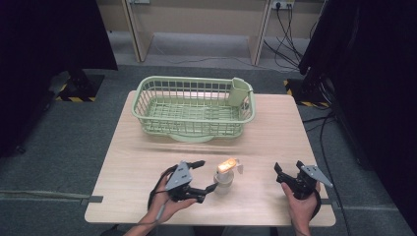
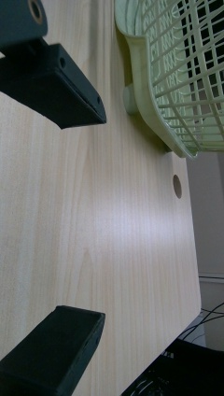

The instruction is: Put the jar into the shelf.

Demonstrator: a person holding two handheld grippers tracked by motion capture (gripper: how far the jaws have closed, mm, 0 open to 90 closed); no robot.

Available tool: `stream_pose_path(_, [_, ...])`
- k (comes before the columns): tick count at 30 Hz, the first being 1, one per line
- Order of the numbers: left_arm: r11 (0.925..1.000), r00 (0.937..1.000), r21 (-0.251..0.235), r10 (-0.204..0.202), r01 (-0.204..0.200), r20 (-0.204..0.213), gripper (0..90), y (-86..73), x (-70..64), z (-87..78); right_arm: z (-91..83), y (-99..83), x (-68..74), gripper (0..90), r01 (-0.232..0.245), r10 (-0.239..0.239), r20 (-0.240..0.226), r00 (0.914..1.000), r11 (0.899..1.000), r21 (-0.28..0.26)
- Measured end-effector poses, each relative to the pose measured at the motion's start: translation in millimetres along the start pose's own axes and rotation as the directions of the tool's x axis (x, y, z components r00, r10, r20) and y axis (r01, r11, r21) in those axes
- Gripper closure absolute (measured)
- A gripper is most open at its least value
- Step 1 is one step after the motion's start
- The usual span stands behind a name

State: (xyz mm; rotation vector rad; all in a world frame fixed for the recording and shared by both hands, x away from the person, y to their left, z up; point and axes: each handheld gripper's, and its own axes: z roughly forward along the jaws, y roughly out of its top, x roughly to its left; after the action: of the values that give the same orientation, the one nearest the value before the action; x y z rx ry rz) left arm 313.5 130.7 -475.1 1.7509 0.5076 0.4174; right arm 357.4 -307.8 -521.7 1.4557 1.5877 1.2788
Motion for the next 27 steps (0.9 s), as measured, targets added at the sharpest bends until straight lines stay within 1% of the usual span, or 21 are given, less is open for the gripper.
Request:
stream_pose_path(3, [0.9998,0.9991,0.005,-0.018,0.018,-0.037,9.0,-17.0,5.6,-30.0,0.1,-0.1,1.4,4.9,0.019,-0.019,-0.003,0.9998,1.000,-0.001])
stream_pose_path(5, [0.9997,0.9984,0.004,-0.025,0.025,-0.051,6.9,-26.4,8.6,-44.0,-0.1,-0.4,2.6,4.9,0.031,-0.031,0.001,0.9995,1.000,-0.003])
stream_pose_path(6, [0.9995,0.9978,0.002,-0.032,0.032,-0.058,6.4,-30.7,9.7,-48.7,-0.2,-0.5,3.3,4.9,0.035,-0.035,0.002,0.9994,0.999,-0.003])
stream_pose_path(7, [0.9988,0.9963,-0.006,-0.048,0.048,-0.071,6.5,-37.5,11.1,-54.4,-0.2,-0.5,3.4,4.9,0.033,-0.033,0.004,0.9994,0.999,-0.004])
stream_pose_path(8, [0.9988,0.9963,-0.006,-0.048,0.048,-0.071,6.8,-37.5,11.1,-54.4,-0.2,-0.5,3.4,4.9,0.033,-0.033,0.004,0.9994,0.999,-0.004])
stream_pose_path(9, [0.9983,0.9955,-0.014,-0.058,0.057,-0.075,6.9,-41.0,11.1,-55.4,-0.3,-0.5,3.1,4.9,0.031,-0.031,0.003,0.9995,0.999,-0.005])
stream_pose_path(12, [0.9982,0.9957,-0.019,-0.058,0.057,-0.072,7.0,-41.2,10.1,-53.2,-0.3,-0.4,2.6,4.9,0.027,-0.027,0.004,0.9996,1.000,-0.005])
stream_pose_path(16, [0.9987,0.9977,-0.033,-0.039,0.037,-0.056,7.6,-34.5,6.6,-45.4,-0.3,-0.4,2.4,4.9,0.024,-0.024,0.001,0.9997,1.000,-0.005])
stream_pose_path(20, [0.9992,0.9991,-0.034,-0.024,0.023,-0.035,7.9,-27.3,4.1,-34.4,-0.3,-0.4,2.5,4.9,0.028,-0.028,0.002,0.9996,1.000,-0.005])
stream_pose_path(25, [0.9994,1.0000,-0.033,0.002,-0.002,-0.008,8.4,-18.1,0.7,-18.3,-0.2,-0.3,2.3,4.9,0.021,-0.021,0.002,0.9998,1.000,-0.003])
stream_pose_path(27, [0.9993,1.0000,-0.036,0.005,-0.005,-0.001,8.4,-14.2,-0.9,-11.6,-0.2,-0.3,2.3,5.0,0.021,-0.021,0.002,0.9998,1.000,-0.003])
